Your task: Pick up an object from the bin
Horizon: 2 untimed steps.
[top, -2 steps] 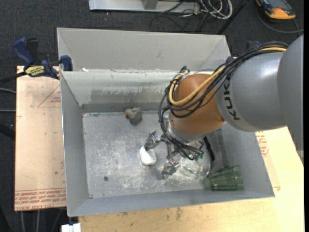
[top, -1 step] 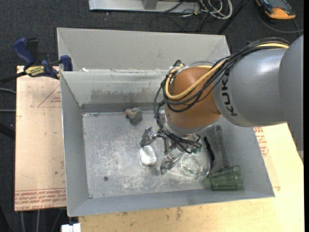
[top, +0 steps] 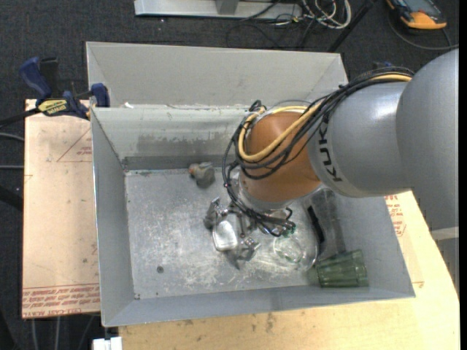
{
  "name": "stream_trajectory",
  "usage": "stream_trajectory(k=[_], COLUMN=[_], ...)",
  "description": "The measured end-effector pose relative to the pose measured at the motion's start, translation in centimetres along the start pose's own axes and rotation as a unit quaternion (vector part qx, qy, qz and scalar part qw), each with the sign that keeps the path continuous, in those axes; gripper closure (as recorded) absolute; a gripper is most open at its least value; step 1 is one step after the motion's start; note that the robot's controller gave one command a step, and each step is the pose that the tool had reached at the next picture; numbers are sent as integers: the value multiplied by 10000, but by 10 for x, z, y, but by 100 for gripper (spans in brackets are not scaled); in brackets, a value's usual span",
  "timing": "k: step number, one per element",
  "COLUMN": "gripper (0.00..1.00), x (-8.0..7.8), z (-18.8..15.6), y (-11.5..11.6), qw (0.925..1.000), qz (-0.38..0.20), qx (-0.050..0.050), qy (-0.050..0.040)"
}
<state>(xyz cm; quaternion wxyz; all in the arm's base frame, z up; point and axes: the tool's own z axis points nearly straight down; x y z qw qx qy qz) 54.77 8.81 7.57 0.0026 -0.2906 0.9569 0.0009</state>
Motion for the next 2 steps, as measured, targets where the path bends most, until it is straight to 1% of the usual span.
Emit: stream_trajectory(k=[1,2], gripper=[100,100], x=[6,6], z=[-2,-2], y=[-6,-6], qw=[9989,9989], qz=[-456,-456], qx=[-9,-9], qy=[-70,-70])
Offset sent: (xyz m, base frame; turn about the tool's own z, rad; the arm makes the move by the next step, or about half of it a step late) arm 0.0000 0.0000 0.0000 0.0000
